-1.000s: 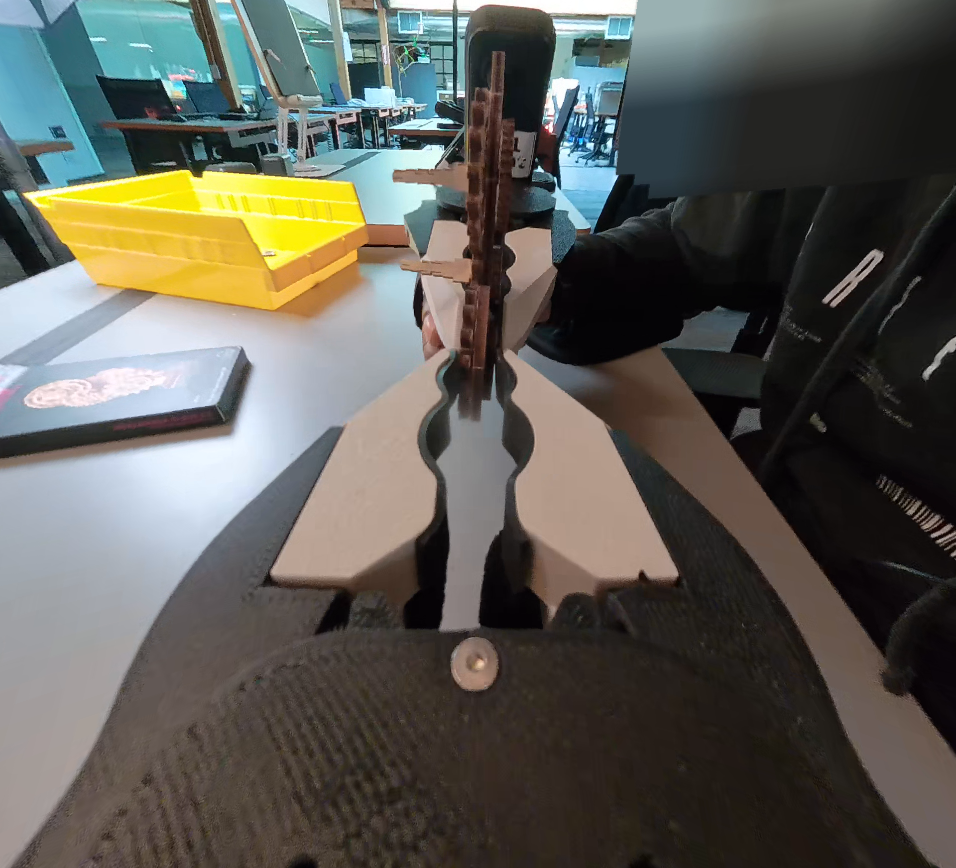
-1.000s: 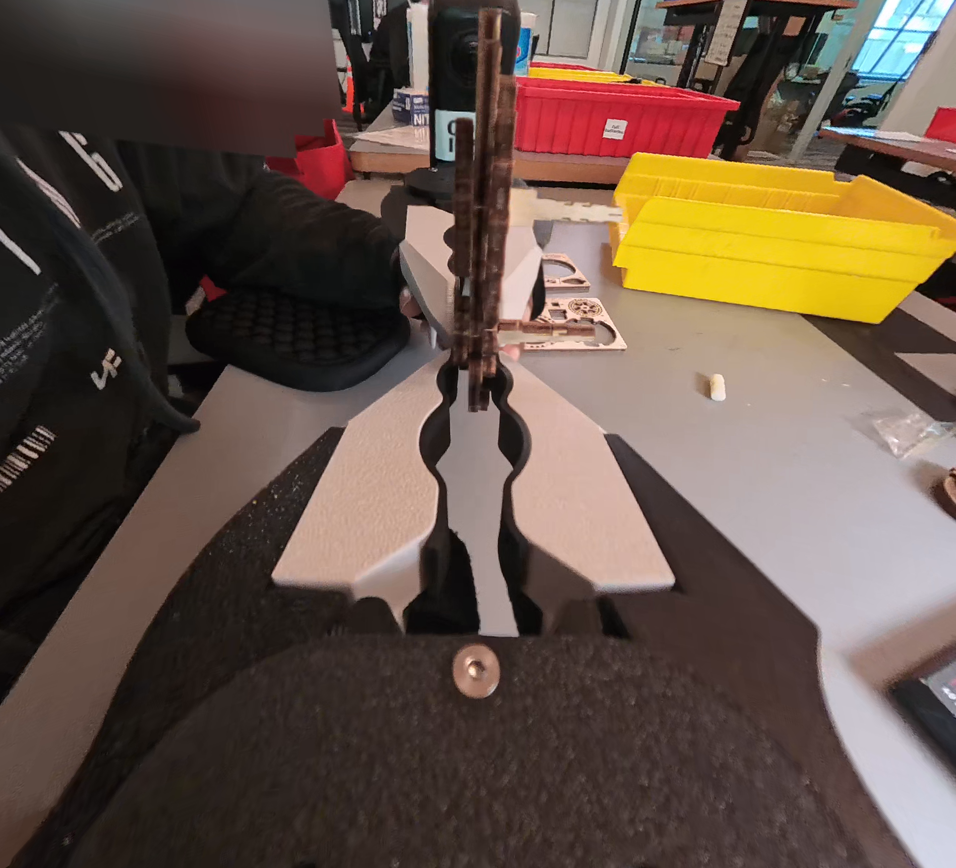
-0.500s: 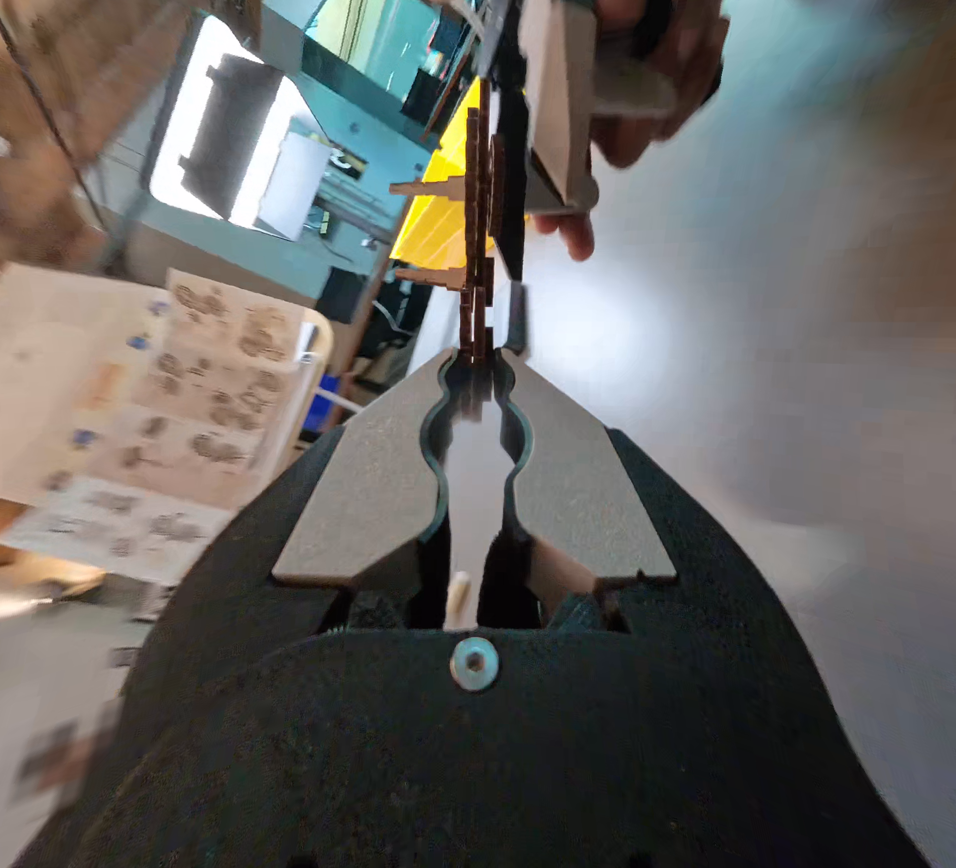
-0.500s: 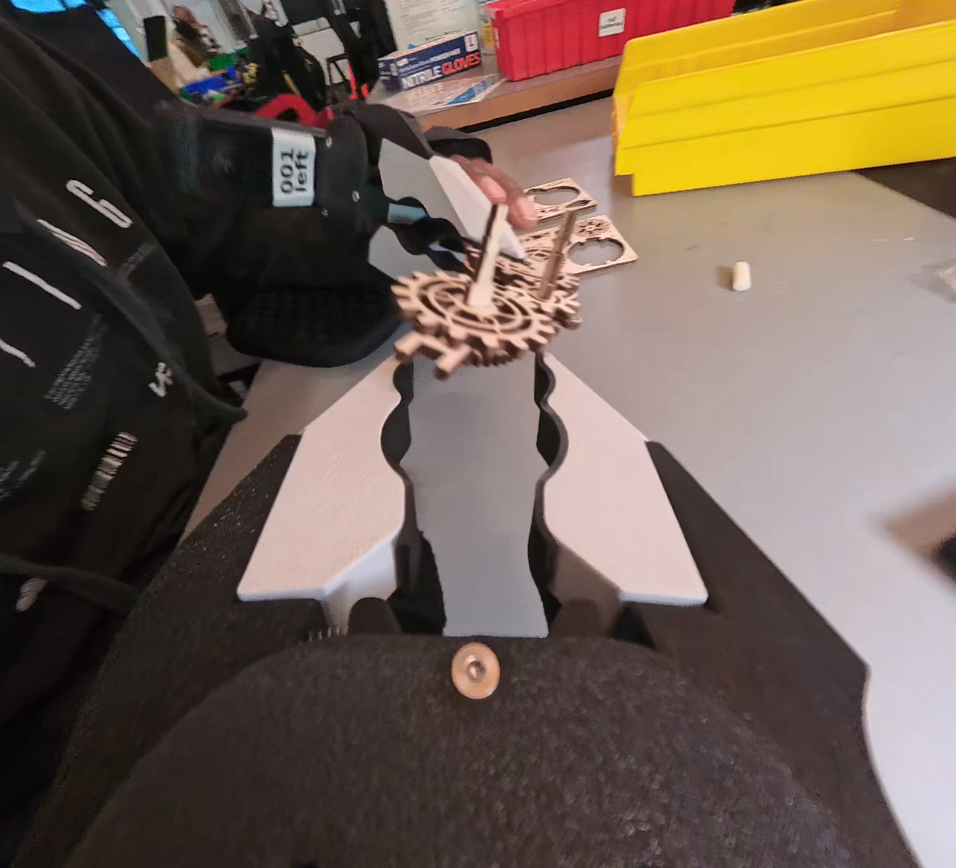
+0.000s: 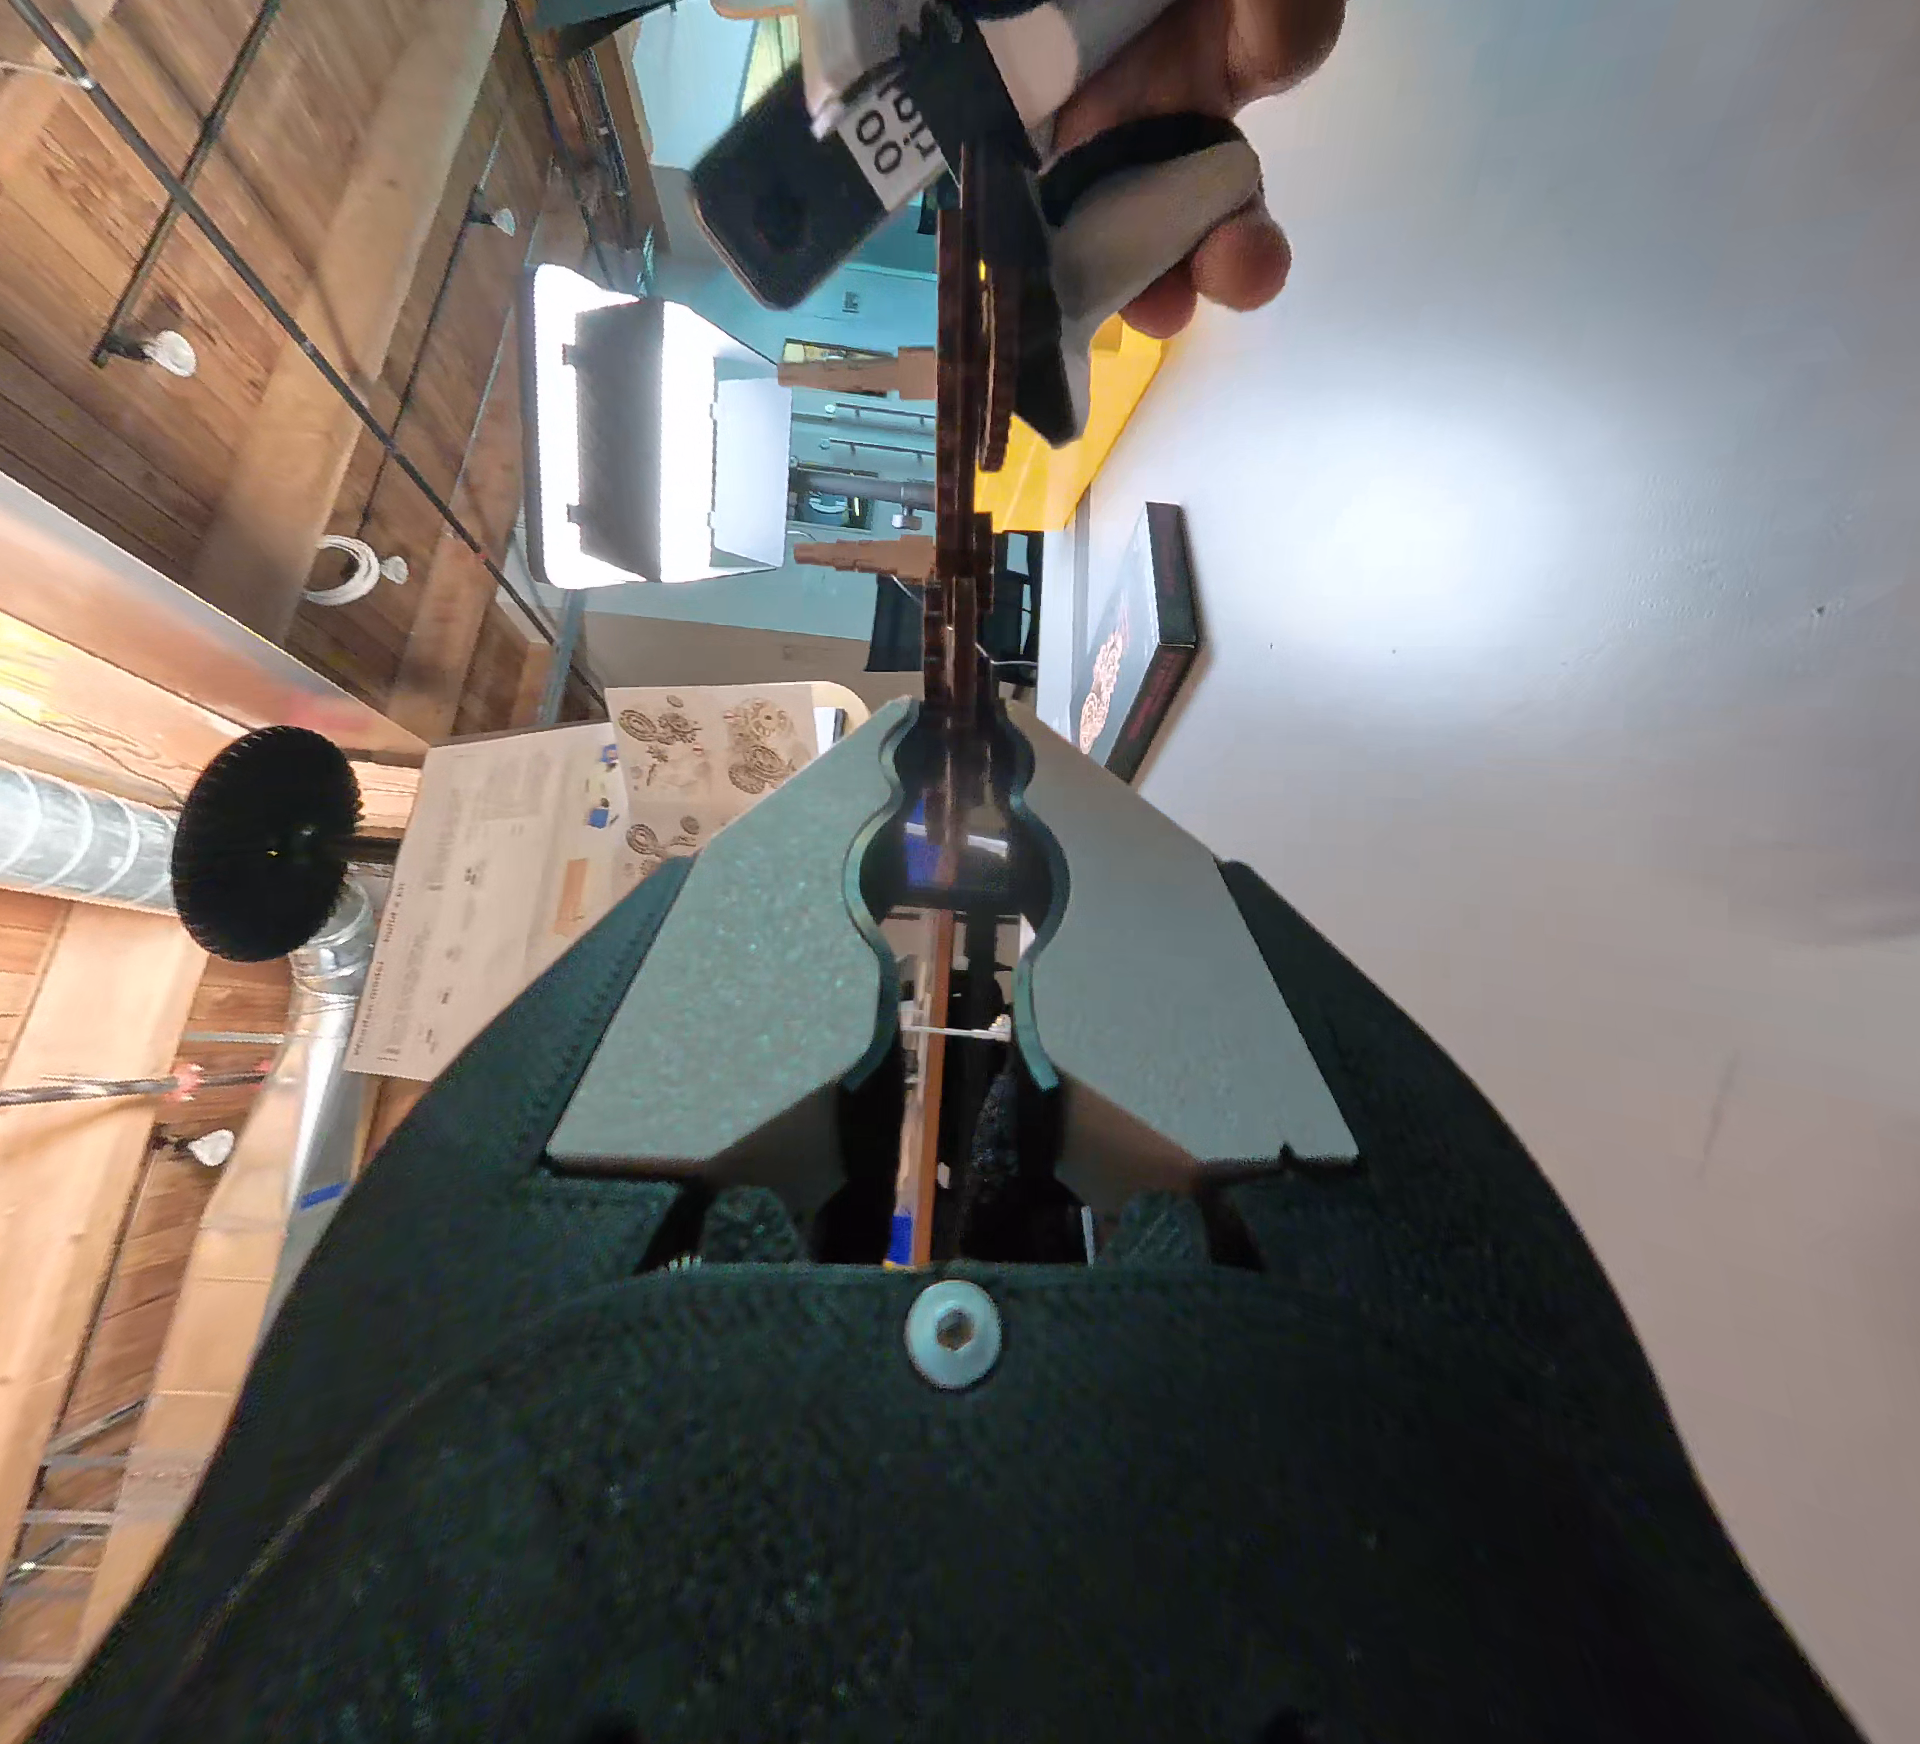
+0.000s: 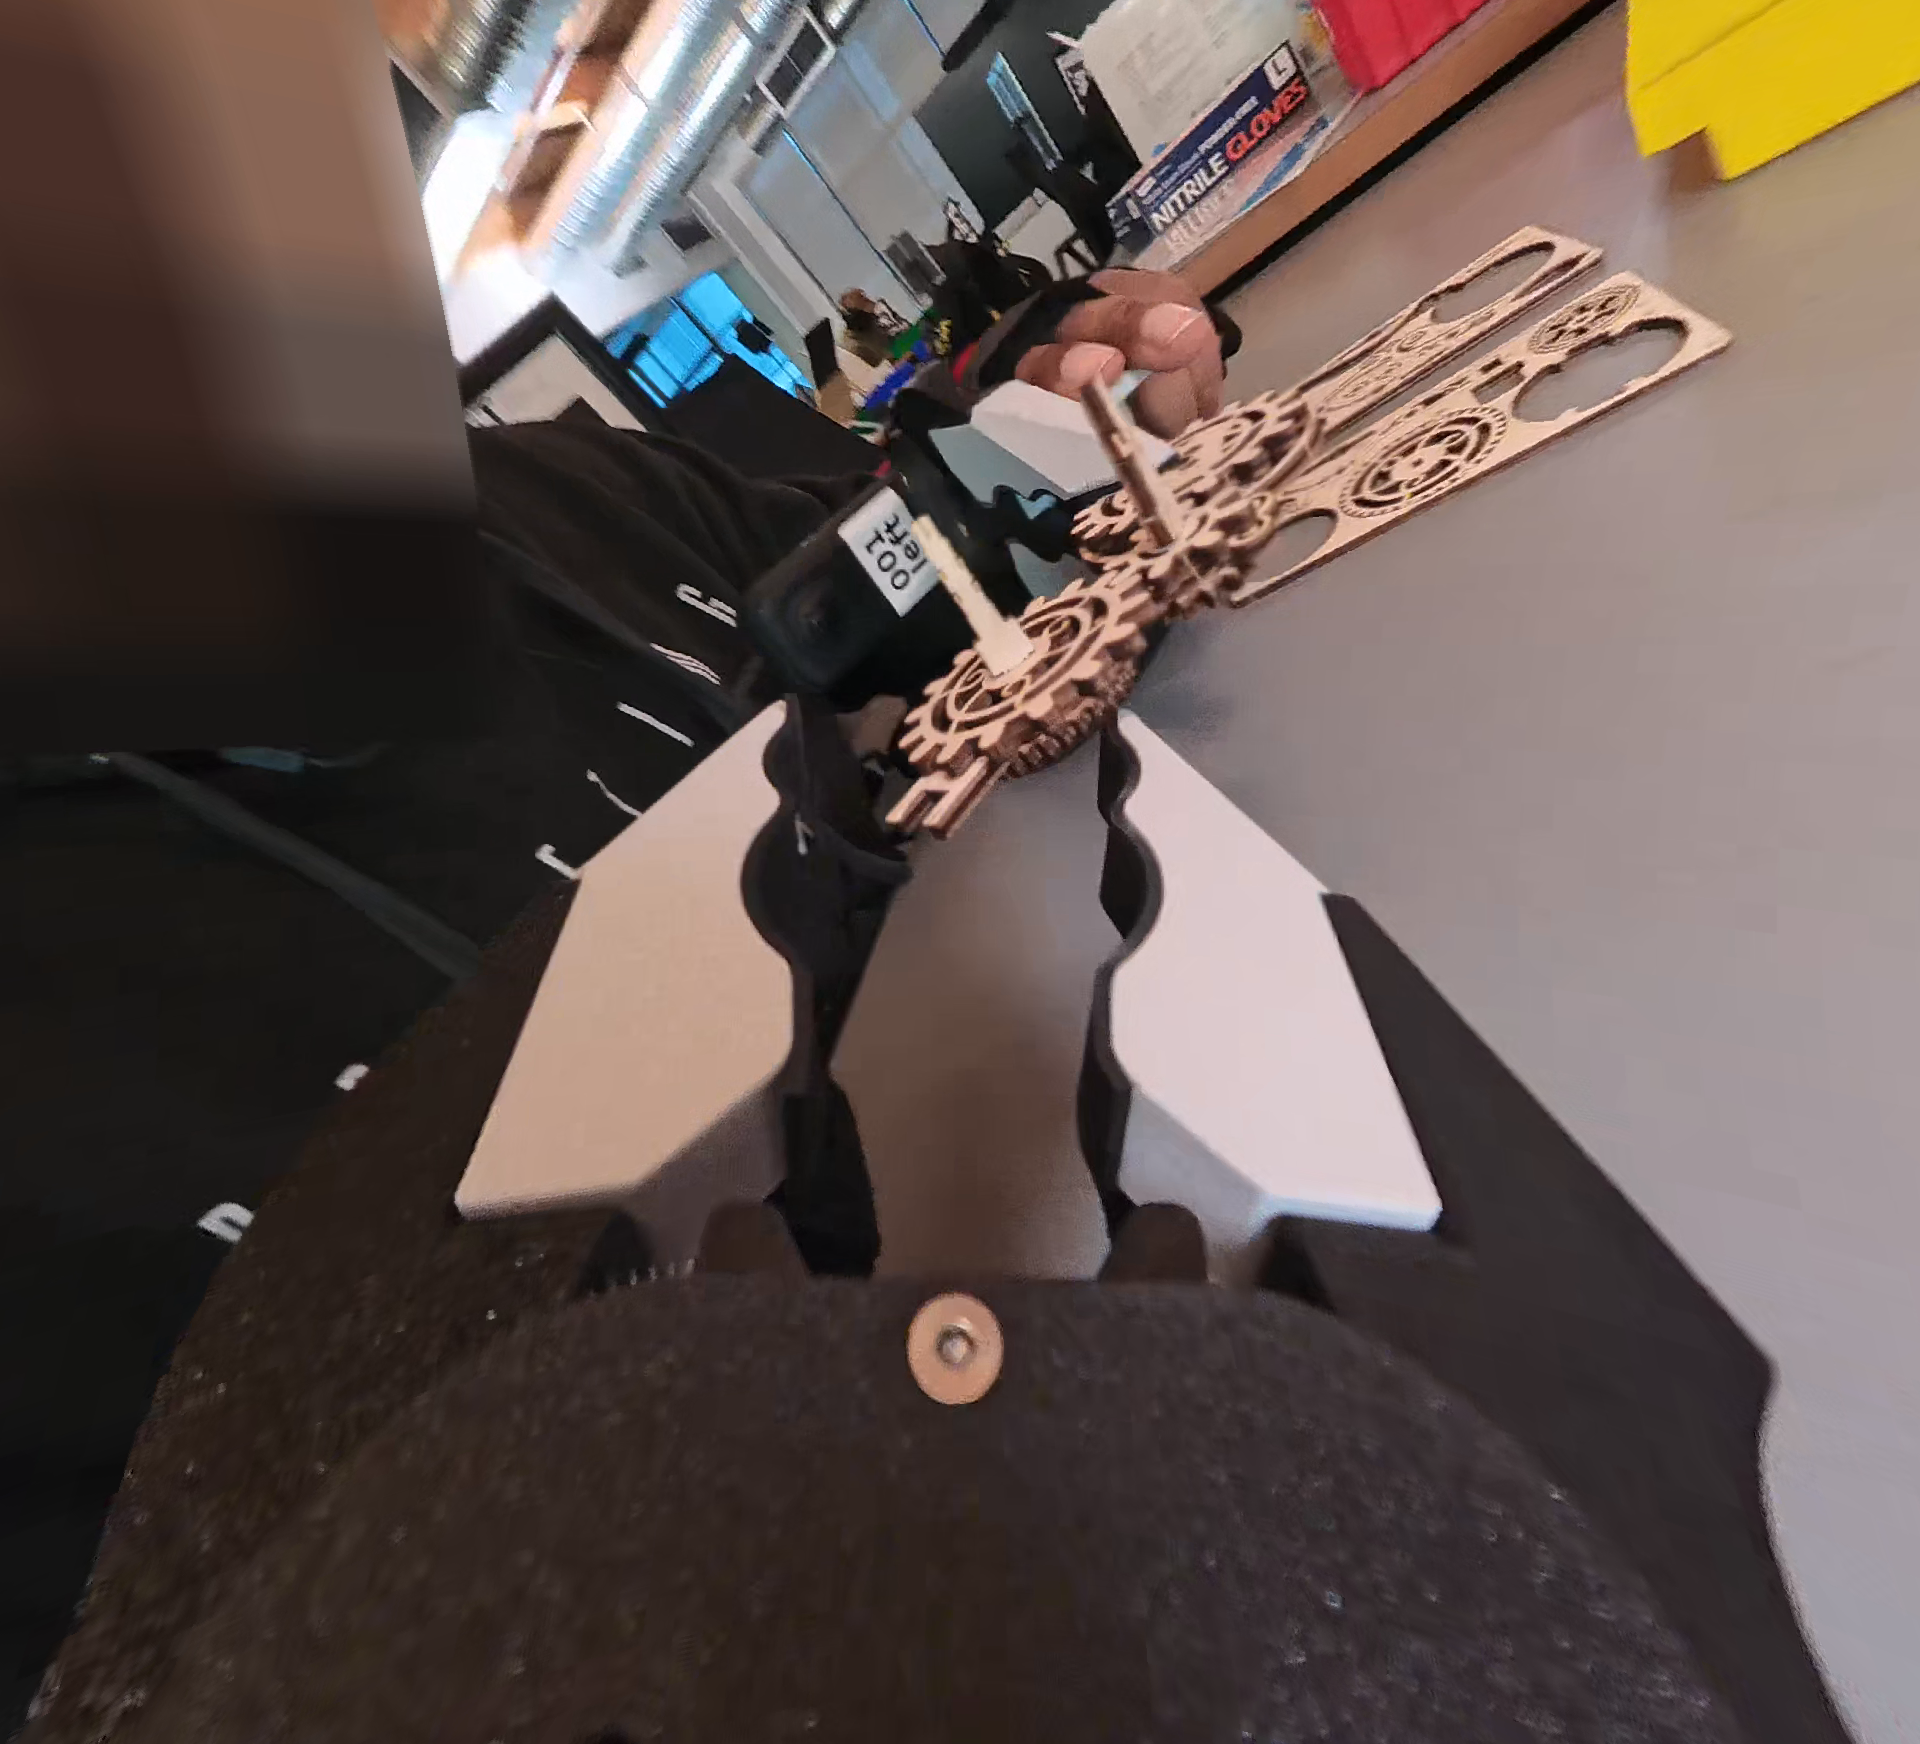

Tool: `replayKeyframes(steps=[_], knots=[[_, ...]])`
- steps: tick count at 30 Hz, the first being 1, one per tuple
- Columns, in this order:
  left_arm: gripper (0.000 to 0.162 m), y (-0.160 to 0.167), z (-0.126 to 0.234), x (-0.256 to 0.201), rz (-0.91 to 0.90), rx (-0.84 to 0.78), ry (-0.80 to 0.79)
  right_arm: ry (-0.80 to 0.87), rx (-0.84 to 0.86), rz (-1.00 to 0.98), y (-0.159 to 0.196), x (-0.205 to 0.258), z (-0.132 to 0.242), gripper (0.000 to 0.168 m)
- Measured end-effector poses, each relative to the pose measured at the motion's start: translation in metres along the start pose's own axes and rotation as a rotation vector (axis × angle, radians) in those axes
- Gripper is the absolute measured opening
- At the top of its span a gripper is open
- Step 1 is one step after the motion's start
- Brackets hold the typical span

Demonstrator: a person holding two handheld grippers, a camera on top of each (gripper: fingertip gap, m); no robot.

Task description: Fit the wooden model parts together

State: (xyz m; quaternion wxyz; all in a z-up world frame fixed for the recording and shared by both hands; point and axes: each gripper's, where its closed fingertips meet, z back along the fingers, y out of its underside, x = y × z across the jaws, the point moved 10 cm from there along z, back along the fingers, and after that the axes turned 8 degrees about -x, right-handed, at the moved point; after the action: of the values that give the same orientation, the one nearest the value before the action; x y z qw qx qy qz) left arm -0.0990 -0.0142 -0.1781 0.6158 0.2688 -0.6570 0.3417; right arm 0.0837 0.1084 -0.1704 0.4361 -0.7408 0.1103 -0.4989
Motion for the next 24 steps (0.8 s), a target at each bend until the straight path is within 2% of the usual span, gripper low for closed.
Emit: replayKeyframes(steps=[5, 9, 13, 15, 19, 22, 24], knots=[[0.009, -0.002, 0.000, 0.000, -0.037, -0.009, -0.016, -0.020, -0.073, -0.136, 0.000, -0.008, -0.001, 0.033], [0.012, -0.001, 0.001, 0.001, -0.034, -0.020, -0.053, -0.045, -0.089, -0.149, 0.001, -0.009, -0.001, 0.023], [0.036, 0.008, 0.002, 0.010, 0.086, 0.002, -0.116, -0.024, -0.124, -0.110, -0.004, -0.008, 0.004, 0.017], [0.046, 0.016, 0.005, 0.014, 0.275, -0.021, -0.114, 0.001, -0.139, -0.084, -0.006, -0.008, 0.007, 0.014], [0.056, 0.037, 0.007, 0.025, 0.923, -0.164, -0.037, 0.082, -0.183, -0.002, -0.011, -0.010, 0.013, 0.014], [0.054, 0.054, 0.004, 0.026, 1.431, -0.273, 0.062, 0.167, -0.128, 0.147, -0.010, -0.010, 0.013, 0.014], [0.046, 0.060, 0.002, 0.022, 1.572, -0.297, 0.122, 0.192, -0.063, 0.247, -0.006, -0.007, 0.007, 0.014]])
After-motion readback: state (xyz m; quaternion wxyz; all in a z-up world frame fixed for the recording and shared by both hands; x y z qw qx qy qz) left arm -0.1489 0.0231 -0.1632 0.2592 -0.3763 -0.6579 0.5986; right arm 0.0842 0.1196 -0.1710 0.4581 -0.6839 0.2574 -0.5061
